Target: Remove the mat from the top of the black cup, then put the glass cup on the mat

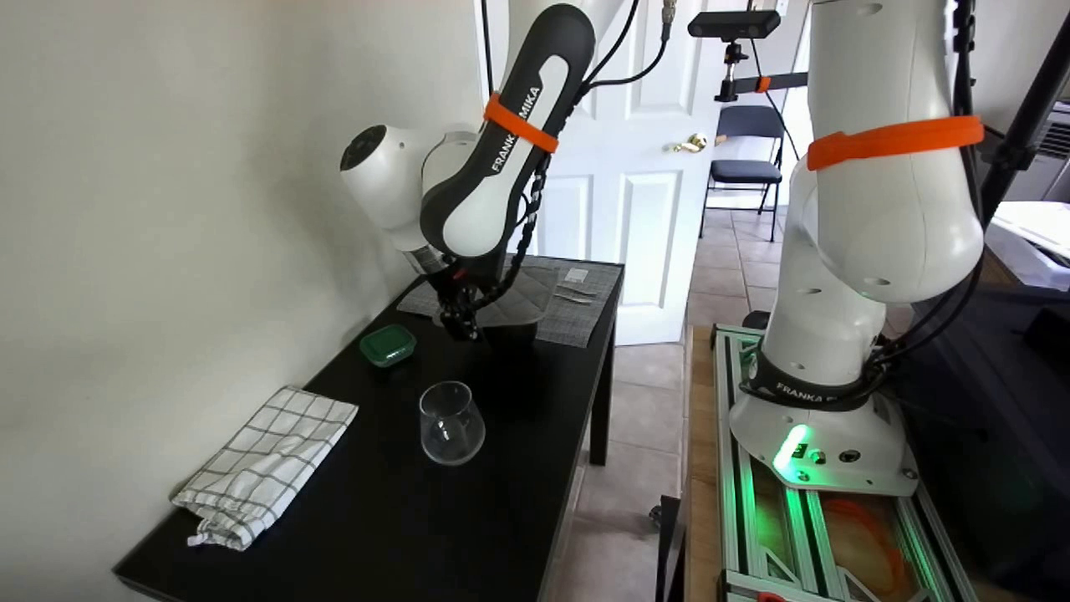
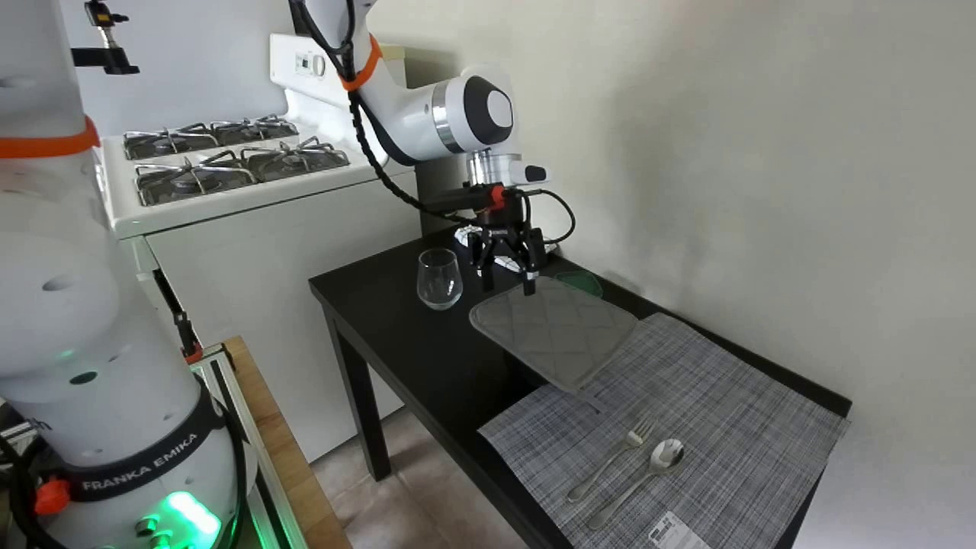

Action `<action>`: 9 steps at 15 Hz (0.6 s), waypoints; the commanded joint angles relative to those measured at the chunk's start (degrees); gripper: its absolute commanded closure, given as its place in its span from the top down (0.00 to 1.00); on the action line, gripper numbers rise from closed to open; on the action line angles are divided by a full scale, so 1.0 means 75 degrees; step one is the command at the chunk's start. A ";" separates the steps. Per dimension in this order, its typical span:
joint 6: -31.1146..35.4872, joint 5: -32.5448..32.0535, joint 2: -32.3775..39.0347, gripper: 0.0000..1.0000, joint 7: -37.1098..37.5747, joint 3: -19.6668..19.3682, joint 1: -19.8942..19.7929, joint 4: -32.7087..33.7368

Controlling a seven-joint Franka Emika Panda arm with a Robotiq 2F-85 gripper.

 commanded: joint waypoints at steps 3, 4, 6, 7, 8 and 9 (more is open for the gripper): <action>-0.0323 -0.0950 -0.0002 1.00 0.0315 -0.0085 0.0240 -0.0089; -0.0355 -0.1049 0.0014 0.86 0.0320 -0.0069 0.0245 -0.0094; -0.0450 -0.1211 0.0036 0.66 0.0329 -0.0042 0.0261 -0.0099; -0.0496 -0.1276 0.0047 0.56 0.0328 -0.0032 0.0270 -0.0097; -0.0535 -0.1315 0.0061 0.49 0.0326 -0.0022 0.0277 -0.0097; -0.0558 -0.1346 0.0079 0.42 0.0322 -0.0015 0.0284 -0.0098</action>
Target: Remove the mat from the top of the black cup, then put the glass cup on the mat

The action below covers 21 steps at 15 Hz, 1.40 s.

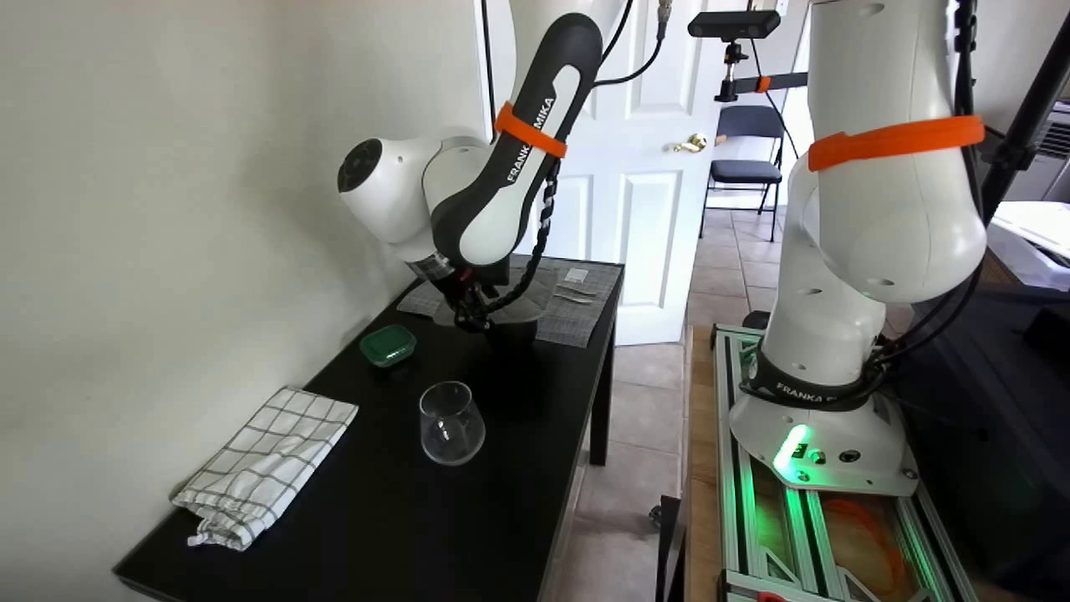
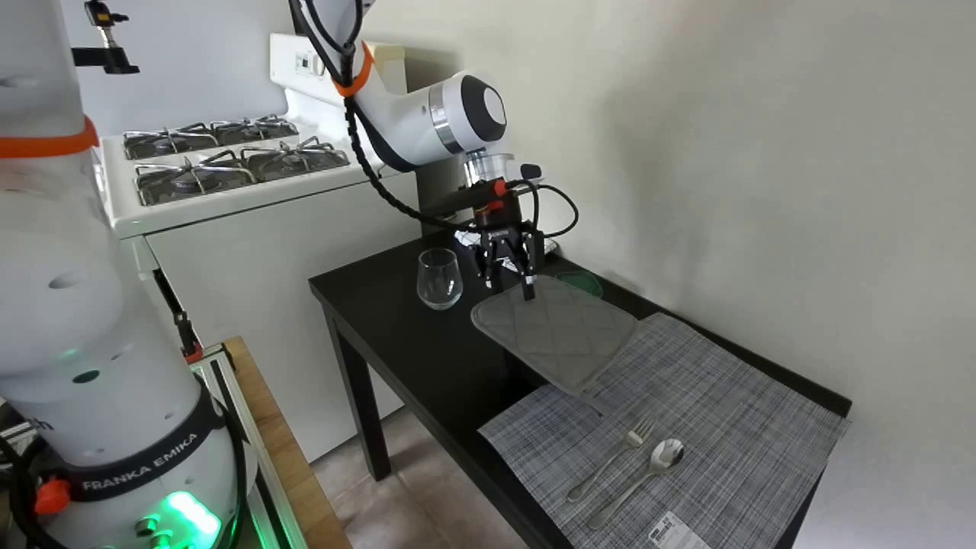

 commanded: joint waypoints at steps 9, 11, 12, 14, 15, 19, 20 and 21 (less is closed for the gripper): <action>-0.0521 -0.0536 -0.0077 0.01 0.0199 0.0001 0.0136 -0.0001; -0.0783 -0.0684 -0.0258 0.02 0.0121 0.0008 0.0149 0.0030; -0.0919 -0.0783 -0.0353 0.02 0.0086 0.0026 0.0154 0.0061; -0.1117 -0.0988 -0.0617 0.02 0.0019 0.0107 0.0171 0.0149; -0.1240 -0.1000 -0.0719 0.02 -0.0019 0.0164 0.0174 0.0227; -0.1955 -0.0148 -0.1043 0.02 -0.0388 0.0458 0.0187 0.0658; -0.2313 0.0061 -0.1080 0.02 -0.0475 0.0519 0.0204 0.0785; -0.2569 0.0257 -0.1098 0.02 -0.0542 0.0570 0.0220 0.0907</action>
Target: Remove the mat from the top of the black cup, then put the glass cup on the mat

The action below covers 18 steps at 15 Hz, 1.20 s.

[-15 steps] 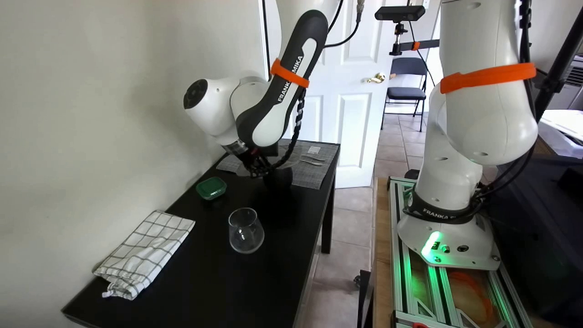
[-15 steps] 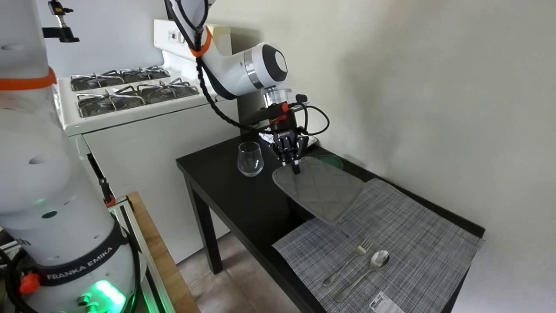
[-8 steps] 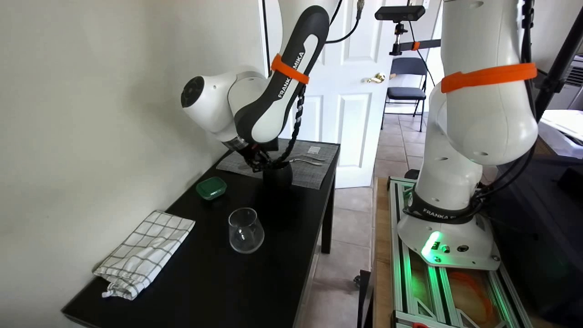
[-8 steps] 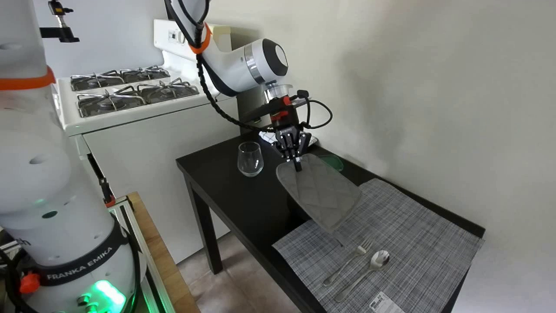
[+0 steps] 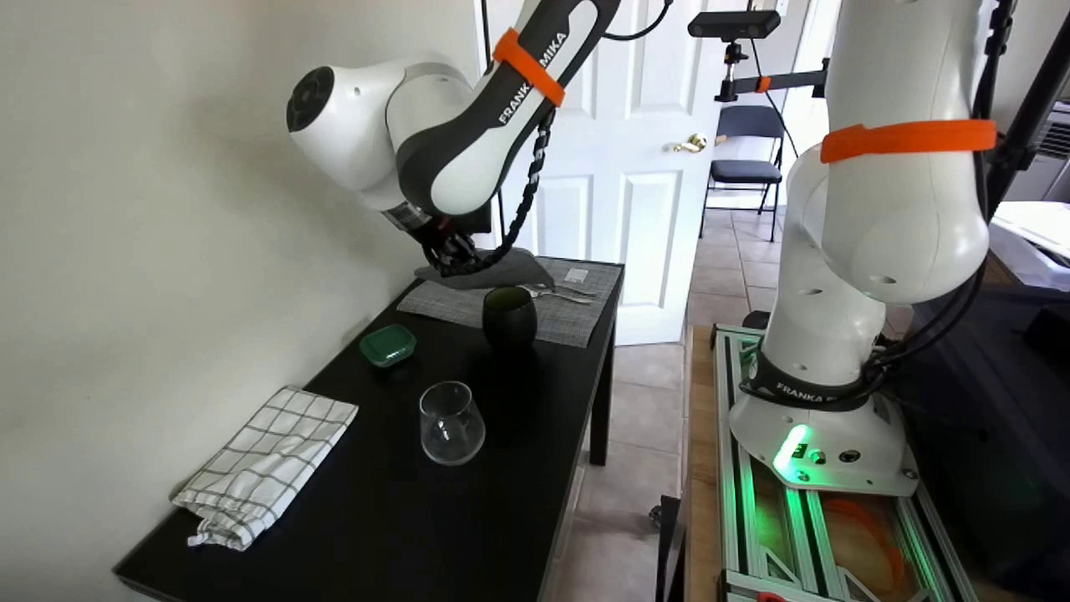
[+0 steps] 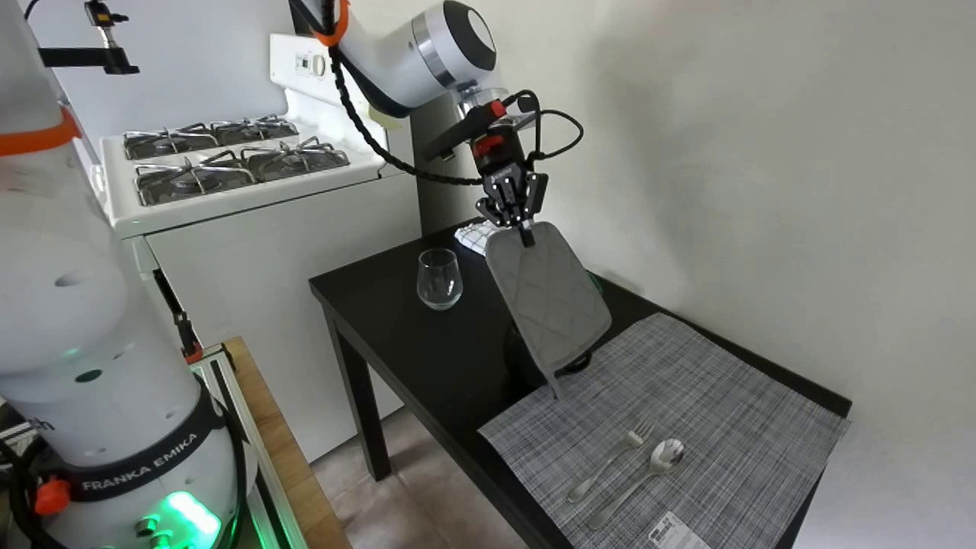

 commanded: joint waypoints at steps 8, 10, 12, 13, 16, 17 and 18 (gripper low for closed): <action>0.0469 0.0632 -0.0356 0.02 -0.0385 0.0558 0.0293 0.0950; 0.1249 0.0418 -0.0325 0.02 -0.0402 0.0619 0.0348 0.1004; 0.2043 0.0388 -0.0281 0.02 -0.0730 0.0673 0.0391 0.0883; 0.2378 0.0348 -0.0237 0.02 -0.0938 0.0689 0.0399 0.0821; 0.3435 0.0582 -0.0033 0.02 -0.1805 0.0720 0.0415 0.0474; 0.3475 0.0787 0.0048 0.02 -0.1994 0.0743 0.0433 0.0390; 0.3480 0.1101 0.0121 0.02 -0.2253 0.0768 0.0439 0.0324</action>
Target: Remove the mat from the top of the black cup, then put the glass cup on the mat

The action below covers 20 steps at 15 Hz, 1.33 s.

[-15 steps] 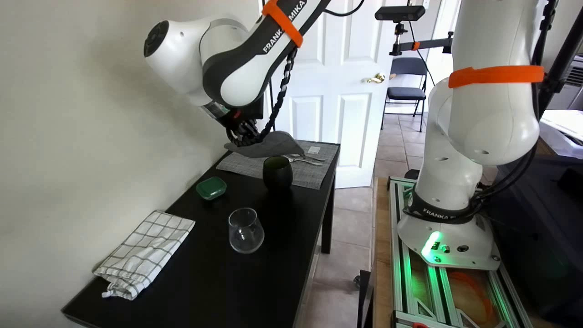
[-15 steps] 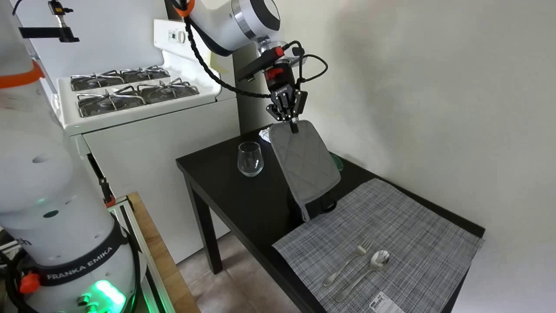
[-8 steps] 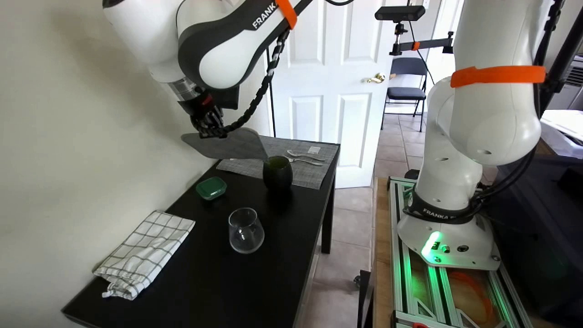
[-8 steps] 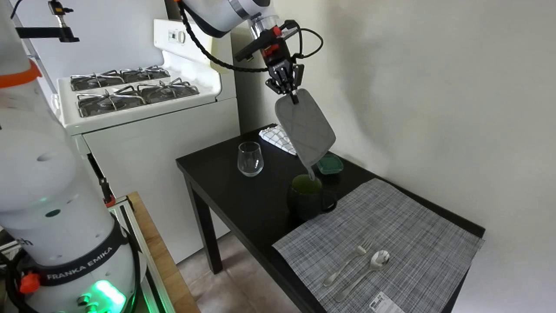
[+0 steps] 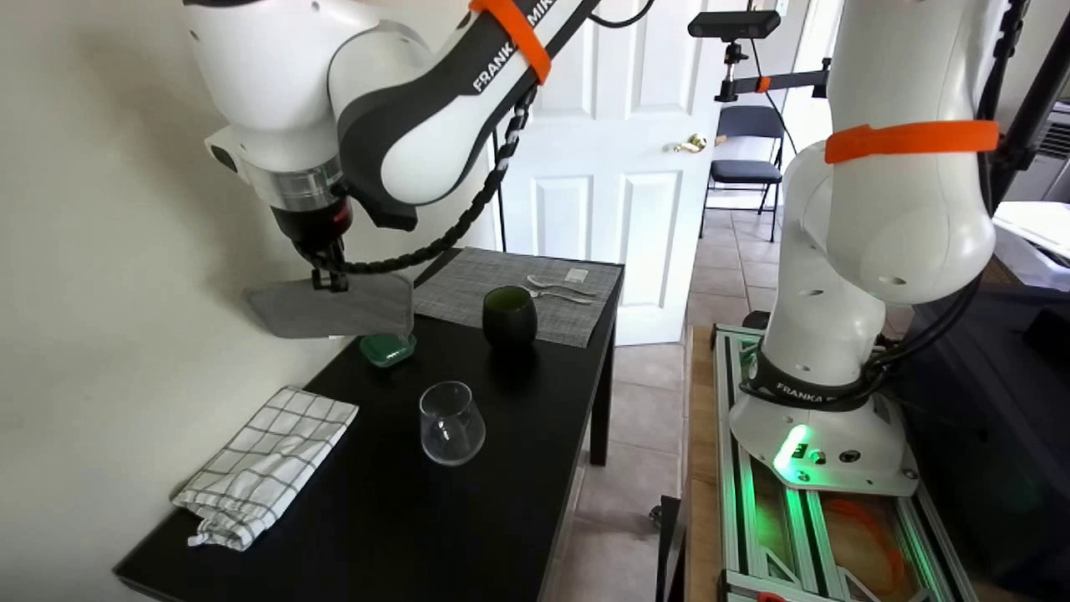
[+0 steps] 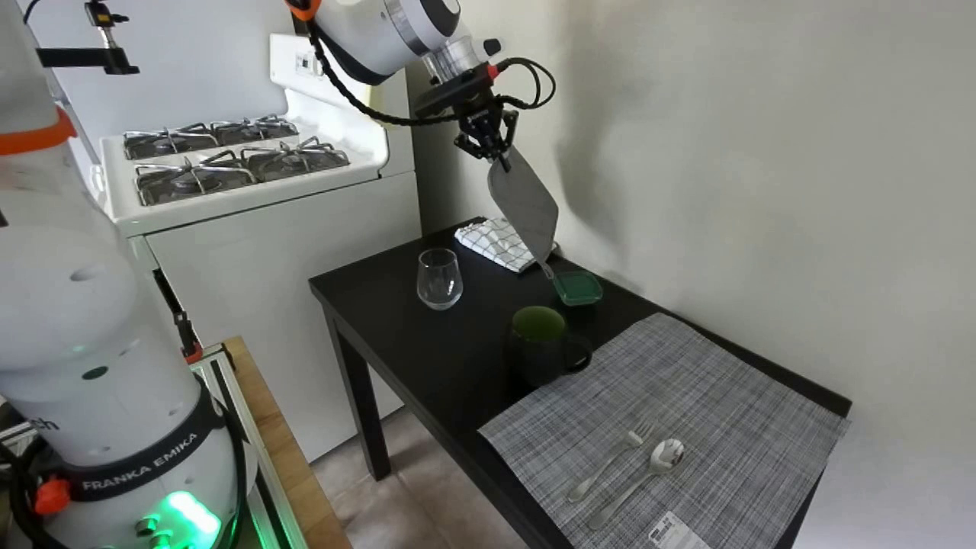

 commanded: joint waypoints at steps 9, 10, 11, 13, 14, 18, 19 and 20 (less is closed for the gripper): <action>-0.1685 0.1112 0.0718 0.02 -0.0264 -0.0036 0.0171 -0.0170; -0.1919 0.1208 0.0777 0.02 -0.0173 -0.0037 0.0165 -0.0123; -0.2104 0.1303 0.0835 0.02 -0.0092 -0.0041 0.0158 -0.0074; -0.2334 0.1455 0.0973 0.02 0.0099 -0.0066 0.0143 0.0018; -0.2389 0.1489 0.1040 0.02 0.0235 -0.0092 0.0138 0.0063; -0.2343 0.1366 0.1317 0.02 0.0689 -0.0252 0.0115 0.0148; -0.2308 0.1390 0.1396 0.02 0.0732 -0.0290 0.0104 0.0177; -0.2231 0.1424 0.1466 0.02 0.0730 -0.0319 0.0094 0.0198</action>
